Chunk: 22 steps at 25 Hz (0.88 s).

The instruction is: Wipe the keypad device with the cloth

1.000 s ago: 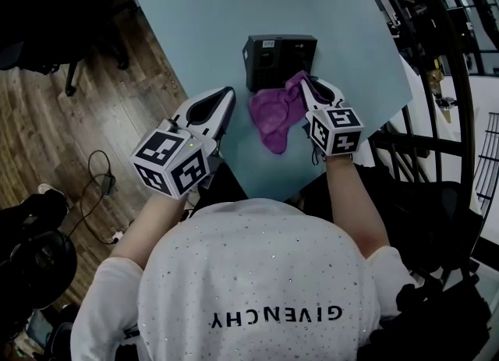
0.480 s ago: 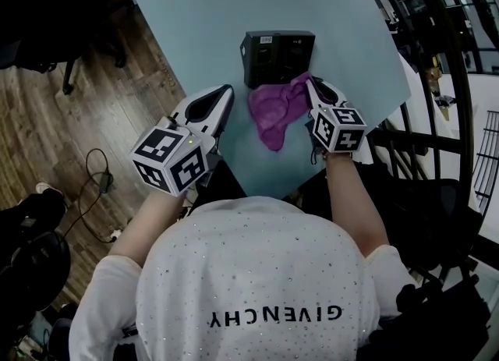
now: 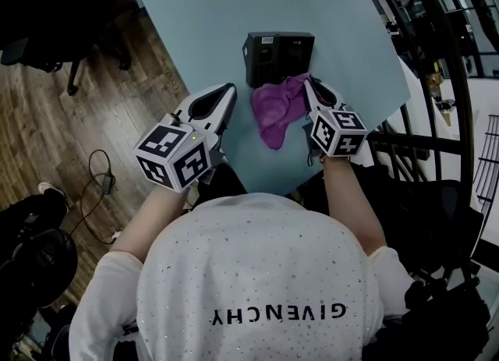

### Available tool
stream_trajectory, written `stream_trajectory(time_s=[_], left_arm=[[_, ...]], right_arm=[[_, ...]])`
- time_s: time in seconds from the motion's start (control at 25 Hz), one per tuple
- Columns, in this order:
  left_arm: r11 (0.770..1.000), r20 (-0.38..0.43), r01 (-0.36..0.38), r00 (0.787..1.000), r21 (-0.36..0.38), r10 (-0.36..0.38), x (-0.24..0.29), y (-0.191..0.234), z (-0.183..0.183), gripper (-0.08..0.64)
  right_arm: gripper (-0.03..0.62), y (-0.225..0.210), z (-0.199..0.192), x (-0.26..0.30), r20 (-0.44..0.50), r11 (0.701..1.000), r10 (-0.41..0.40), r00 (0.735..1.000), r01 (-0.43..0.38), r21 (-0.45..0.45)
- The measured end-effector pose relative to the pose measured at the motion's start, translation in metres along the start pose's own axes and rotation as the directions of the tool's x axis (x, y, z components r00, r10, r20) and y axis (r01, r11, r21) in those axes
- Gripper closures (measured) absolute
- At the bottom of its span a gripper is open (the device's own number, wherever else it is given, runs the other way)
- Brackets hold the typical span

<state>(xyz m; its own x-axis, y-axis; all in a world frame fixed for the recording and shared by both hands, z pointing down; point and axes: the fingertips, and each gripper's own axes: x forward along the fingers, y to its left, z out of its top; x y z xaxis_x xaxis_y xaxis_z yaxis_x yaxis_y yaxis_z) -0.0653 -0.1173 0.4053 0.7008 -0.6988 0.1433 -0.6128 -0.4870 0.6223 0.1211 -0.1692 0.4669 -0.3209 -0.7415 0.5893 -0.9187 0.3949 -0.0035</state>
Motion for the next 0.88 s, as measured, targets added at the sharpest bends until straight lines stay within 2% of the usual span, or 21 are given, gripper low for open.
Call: stream_trajectory(time_s=[0.16,0.44,0.56,0.88], left_arm=[[1.0,-0.004,0.008,1.0,-0.025,-0.008,-0.006,-0.003,-0.003,0.559],[0.994,0.003,-0.088,0.996,-0.066,0.088,-0.036,0.022,-0.007,0.56],[0.992,0.018,-0.098,0.995,-0.081,0.1,-0.045,0.025,-0.006,0.56],[0.993,0.029,-0.102,0.994,-0.061,0.104,-0.057,0.024,0.002,0.56]], right_arm=[[0.56,0.058,0.01,0.01,-0.003,0.984,0.137,0.991,-0.136,-0.118],[0.56,0.126,0.0,0.029,-0.069,0.936,0.276,0.959,-0.285,-0.206],[0.56,0.133,-0.007,0.033,-0.083,0.932,0.285,0.955,-0.296,-0.209],[0.56,0.13,-0.014,0.036,-0.086,0.934,0.26,0.962,-0.273,-0.232]])
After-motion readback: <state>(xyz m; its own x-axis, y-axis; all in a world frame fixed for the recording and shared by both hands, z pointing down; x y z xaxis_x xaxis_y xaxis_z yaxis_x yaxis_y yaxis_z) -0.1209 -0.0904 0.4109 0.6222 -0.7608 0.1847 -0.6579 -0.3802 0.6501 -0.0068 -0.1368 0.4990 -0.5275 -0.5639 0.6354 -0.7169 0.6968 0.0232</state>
